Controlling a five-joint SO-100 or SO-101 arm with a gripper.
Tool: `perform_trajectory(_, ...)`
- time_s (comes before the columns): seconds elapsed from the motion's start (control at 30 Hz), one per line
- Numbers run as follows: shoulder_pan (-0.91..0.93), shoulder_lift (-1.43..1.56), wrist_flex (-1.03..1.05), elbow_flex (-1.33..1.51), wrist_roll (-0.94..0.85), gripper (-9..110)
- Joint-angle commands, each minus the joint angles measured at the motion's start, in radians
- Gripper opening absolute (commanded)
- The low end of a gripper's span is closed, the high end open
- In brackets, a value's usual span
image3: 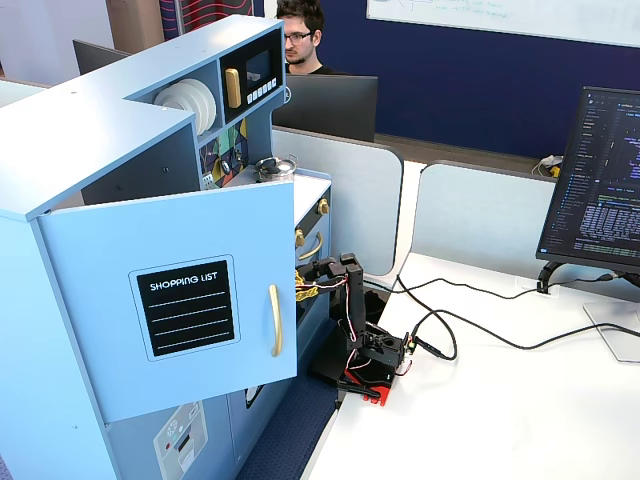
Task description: Pick up the green pineapple from the left cabinet and place it in the green recipient
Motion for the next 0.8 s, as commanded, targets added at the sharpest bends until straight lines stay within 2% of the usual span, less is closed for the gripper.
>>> perform_trajectory(0.0,0.000,0.006,-0.014,-0.084,-0.018,28)
perform_trajectory(0.13,-0.003,0.025,0.037,-0.078,-0.035,0)
perform_trajectory(0.4,-0.023,0.077,0.084,-0.049,-0.052,0)
perform_trajectory(0.57,-0.074,0.267,0.109,0.026,-0.181,0)
perform_trajectory(0.77,-0.137,0.604,0.304,0.166,-0.393,0)
